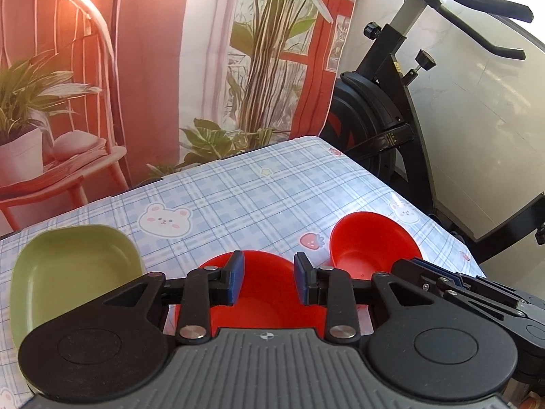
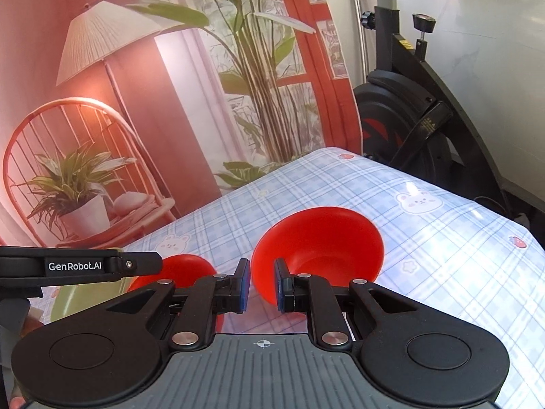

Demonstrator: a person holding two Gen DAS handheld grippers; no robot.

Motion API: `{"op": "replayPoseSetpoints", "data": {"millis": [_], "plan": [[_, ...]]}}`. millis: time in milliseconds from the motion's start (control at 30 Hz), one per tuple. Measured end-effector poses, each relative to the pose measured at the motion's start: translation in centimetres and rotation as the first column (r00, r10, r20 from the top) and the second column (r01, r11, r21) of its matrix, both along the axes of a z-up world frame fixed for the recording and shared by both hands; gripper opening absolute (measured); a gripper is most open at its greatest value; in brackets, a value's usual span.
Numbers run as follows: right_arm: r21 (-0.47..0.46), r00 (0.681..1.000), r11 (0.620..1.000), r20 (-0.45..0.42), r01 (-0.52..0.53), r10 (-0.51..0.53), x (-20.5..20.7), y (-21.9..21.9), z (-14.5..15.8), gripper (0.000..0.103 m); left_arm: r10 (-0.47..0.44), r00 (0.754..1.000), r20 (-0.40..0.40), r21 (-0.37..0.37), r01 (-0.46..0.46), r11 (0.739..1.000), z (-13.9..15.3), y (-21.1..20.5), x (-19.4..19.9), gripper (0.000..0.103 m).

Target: Organize plates and bowls

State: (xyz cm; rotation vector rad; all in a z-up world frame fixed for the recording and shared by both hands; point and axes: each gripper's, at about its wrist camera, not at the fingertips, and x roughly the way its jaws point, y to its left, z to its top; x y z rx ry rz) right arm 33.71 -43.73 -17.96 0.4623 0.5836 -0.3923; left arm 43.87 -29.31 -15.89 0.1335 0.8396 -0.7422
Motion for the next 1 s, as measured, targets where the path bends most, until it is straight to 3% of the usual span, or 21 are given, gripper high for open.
{"op": "replayPoseSetpoints", "data": {"millis": [333,733,1000], "plan": [[-0.004,0.99,0.99,-0.015,0.143,-0.143,-2.5,-4.9,-2.1,0.018,-0.071,0.996,-0.046,0.0,0.071,0.997,-2.2,-5.5,0.1,0.033],[0.064,0.991,0.989,-0.018,0.134,-0.133,-2.5,-5.7,-4.0,0.018,-0.104,0.994,-0.044,0.068,0.106,0.992,-4.2,-7.8,-0.3,0.033],[0.076,0.993,0.99,-0.012,0.121,-0.121,-2.2,-5.7,-4.2,0.015,-0.115,0.992,-0.052,0.071,0.118,0.99,-4.7,-8.4,-0.3,0.033]]}}
